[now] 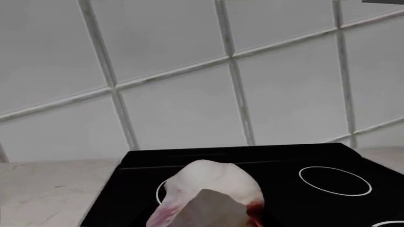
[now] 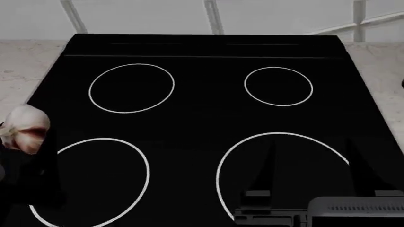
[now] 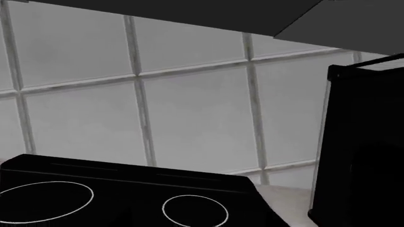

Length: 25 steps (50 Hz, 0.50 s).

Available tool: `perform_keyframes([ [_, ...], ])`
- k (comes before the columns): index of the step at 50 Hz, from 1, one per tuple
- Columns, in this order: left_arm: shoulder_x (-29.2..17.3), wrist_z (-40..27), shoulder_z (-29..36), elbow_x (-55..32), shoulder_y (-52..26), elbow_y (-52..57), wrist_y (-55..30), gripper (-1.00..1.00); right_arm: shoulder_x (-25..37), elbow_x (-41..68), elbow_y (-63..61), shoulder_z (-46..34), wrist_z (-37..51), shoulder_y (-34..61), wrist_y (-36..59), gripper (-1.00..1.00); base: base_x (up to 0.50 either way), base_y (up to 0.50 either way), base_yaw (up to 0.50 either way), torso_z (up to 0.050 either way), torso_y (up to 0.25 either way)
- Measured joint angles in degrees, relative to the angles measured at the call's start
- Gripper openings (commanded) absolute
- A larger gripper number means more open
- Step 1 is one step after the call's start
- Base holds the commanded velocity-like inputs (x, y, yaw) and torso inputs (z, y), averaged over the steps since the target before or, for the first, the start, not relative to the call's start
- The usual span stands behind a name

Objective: Pick the garlic from the counter and place it in the microwave.

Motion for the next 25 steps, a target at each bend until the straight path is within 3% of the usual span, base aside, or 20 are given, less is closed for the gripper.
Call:
perform_keyframes([
  [14,-0.20,-0.27,0.10,-0.18,0.11,-0.02,0.23,-1.00,0.21,0.03,0.15,-0.44,0.15,0.27,0.04,1.00,0.00,-0.49,0.00,0.000,0.000],
  [25,-0.36,-0.47,0.14,-0.49,0.30,0.14,0.39,-1.00,0.49,-0.14,0.17,-1.14,0.18,0.63,0.27,1.00,0.00,-0.02,0.00,0.000,0.000],
])
